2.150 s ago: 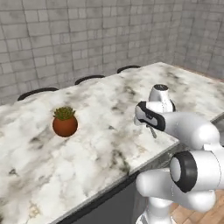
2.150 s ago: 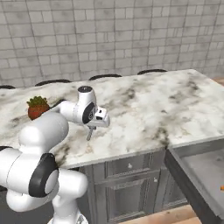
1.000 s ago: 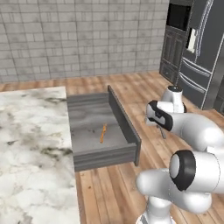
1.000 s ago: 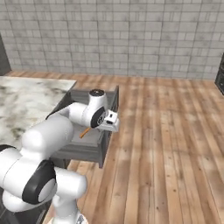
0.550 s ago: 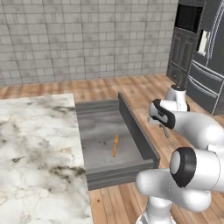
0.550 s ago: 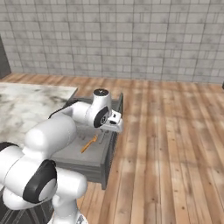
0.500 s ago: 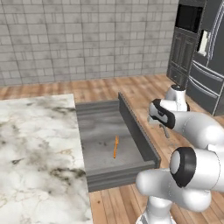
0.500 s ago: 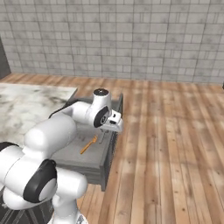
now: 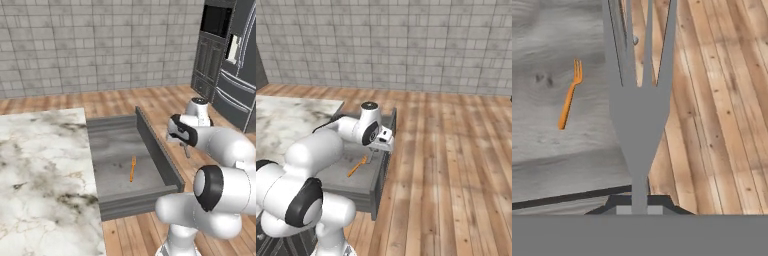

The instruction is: Organize the utensils by type. Pick up the wooden spoons from the counter and place them in the open cabinet. Then pick up the metallic utensils from the counter and place them in the open drawer.

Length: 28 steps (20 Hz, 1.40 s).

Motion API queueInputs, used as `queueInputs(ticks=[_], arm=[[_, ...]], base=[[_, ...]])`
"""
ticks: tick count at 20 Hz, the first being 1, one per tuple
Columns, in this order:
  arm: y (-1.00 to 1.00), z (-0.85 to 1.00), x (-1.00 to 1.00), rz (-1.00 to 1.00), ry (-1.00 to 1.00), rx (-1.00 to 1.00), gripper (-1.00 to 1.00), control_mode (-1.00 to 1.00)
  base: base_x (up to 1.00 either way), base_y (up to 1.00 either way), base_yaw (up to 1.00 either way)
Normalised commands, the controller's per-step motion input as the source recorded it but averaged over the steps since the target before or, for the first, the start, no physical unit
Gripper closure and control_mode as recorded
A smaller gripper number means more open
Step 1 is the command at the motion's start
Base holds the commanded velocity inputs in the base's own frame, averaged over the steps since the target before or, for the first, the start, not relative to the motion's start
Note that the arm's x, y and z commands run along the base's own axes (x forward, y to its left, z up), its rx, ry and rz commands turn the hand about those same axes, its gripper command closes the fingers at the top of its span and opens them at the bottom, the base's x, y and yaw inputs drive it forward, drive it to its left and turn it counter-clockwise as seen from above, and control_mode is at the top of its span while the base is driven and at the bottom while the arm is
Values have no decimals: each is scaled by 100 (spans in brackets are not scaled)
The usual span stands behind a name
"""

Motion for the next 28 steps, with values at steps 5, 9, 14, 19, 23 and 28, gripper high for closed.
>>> queueInputs(ticks=[5,9,14,19,23,28], arm=[[60,-36,65,-33,0,0,100,-100],[48,-34,76,-22,3,0,100,-100],[42,-36,48,-23,2,0,100,-100],[26,-61,38,-31,14,0,100,-100],[10,-57,29,-27,9,0,100,-100],[14,-46,5,-8,11,0,100,-100]], base=[[0,0,0],[0,0,0],[0,0,0],[0,0,0],[0,0,0],[0,0,0]])
